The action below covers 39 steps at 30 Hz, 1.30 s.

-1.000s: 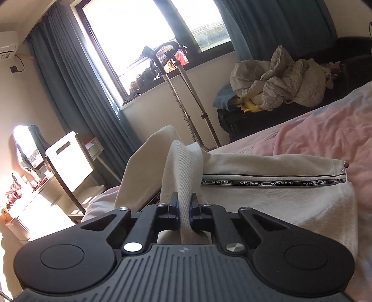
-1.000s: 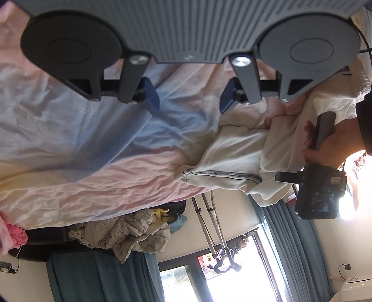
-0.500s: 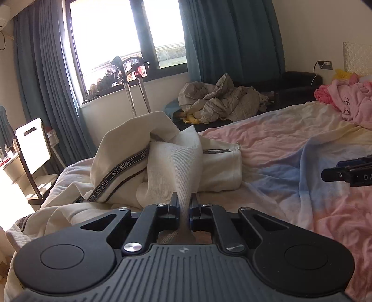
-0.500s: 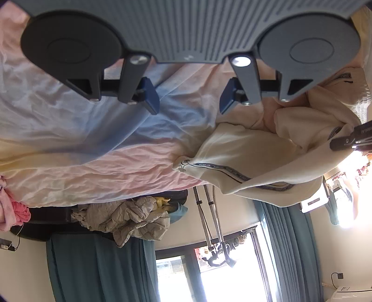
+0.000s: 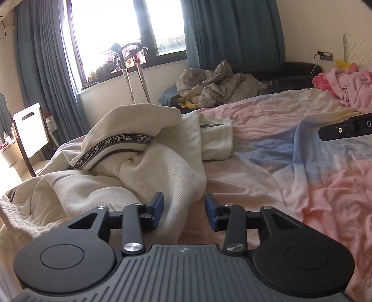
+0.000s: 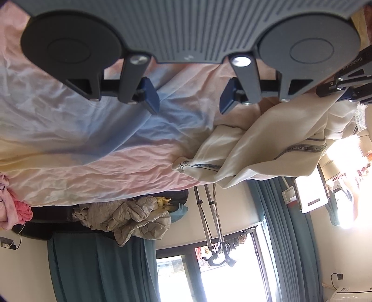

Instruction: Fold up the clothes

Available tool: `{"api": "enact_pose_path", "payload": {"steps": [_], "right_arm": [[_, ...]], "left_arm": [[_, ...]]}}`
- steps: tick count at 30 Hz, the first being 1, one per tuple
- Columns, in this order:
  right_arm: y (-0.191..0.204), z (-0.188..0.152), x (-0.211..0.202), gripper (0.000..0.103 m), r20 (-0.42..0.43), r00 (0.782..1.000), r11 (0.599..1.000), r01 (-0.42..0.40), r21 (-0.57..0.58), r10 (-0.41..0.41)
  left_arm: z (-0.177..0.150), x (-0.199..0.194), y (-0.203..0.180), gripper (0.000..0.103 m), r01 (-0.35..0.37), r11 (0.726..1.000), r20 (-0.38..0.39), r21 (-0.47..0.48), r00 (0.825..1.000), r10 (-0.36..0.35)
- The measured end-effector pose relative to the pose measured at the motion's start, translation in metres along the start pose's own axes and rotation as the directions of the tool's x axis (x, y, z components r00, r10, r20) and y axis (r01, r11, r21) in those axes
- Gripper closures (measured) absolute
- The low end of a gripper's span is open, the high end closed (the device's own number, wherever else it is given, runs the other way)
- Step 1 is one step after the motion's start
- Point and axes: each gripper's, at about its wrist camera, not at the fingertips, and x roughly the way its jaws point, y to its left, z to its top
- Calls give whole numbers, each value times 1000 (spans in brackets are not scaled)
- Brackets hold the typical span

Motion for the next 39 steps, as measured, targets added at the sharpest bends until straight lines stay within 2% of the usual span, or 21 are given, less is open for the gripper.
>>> {"api": "enact_pose_path", "payload": {"steps": [1,3,6,8,10,12,14,16,17,19,22,27,29,32,36,39], "right_arm": [[-1,1,-1,45,4,1000,1000,-1,5,1],[-2,2,-3,45,11,1000,1000,-2,14,2],[-5,5,-7,45,24,1000,1000,-7,29,6],[-8,6,-9,44,31,1000,999,-7,42,6],[-11,8,-9,44,34,999,998,-9,57,7],[-14,9,-10,44,37,999,998,-15,66,13],[-16,9,-10,44,39,999,997,-20,68,17],[-17,8,-8,44,35,999,998,-15,57,13],[-18,7,-7,44,32,999,998,-15,57,13],[-19,6,-5,44,25,999,997,-21,68,19],[-22,5,-3,44,15,1000,996,-29,86,27],[-24,3,0,44,6,999,994,-41,103,41],[-23,2,3,44,0,998,990,-59,129,59],[-22,2,10,44,-12,995,978,-92,185,95],[-20,2,18,44,-25,989,956,-133,260,144],[-19,1,25,44,-32,983,935,-162,315,181]], "left_arm": [[1,0,-4,33,-9,1000,18,17,1000,8],[3,4,-15,33,-20,997,49,70,999,16],[9,23,-32,33,-34,988,48,153,999,27],[13,40,-43,33,-72,977,36,201,997,66],[15,64,-58,33,-139,947,5,289,990,144],[15,85,-66,33,-175,923,-12,342,982,191],[15,102,-69,45,-203,913,-28,355,973,227],[19,111,-65,89,-224,917,-45,330,967,252],[23,111,-60,93,-225,929,-54,293,966,251],[27,100,-51,97,-210,948,-36,240,974,225],[33,63,-38,97,-186,968,29,166,983,184],[29,-4,-14,99,-66,998,73,1,995,66],[19,-29,-7,103,-18,998,112,-57,993,25],[0,-52,-10,103,-14,998,173,-59,985,24],[-9,-47,-5,103,18,990,136,-139,991,1],[-9,-42,2,103,16,983,136,-181,991,9]]}}
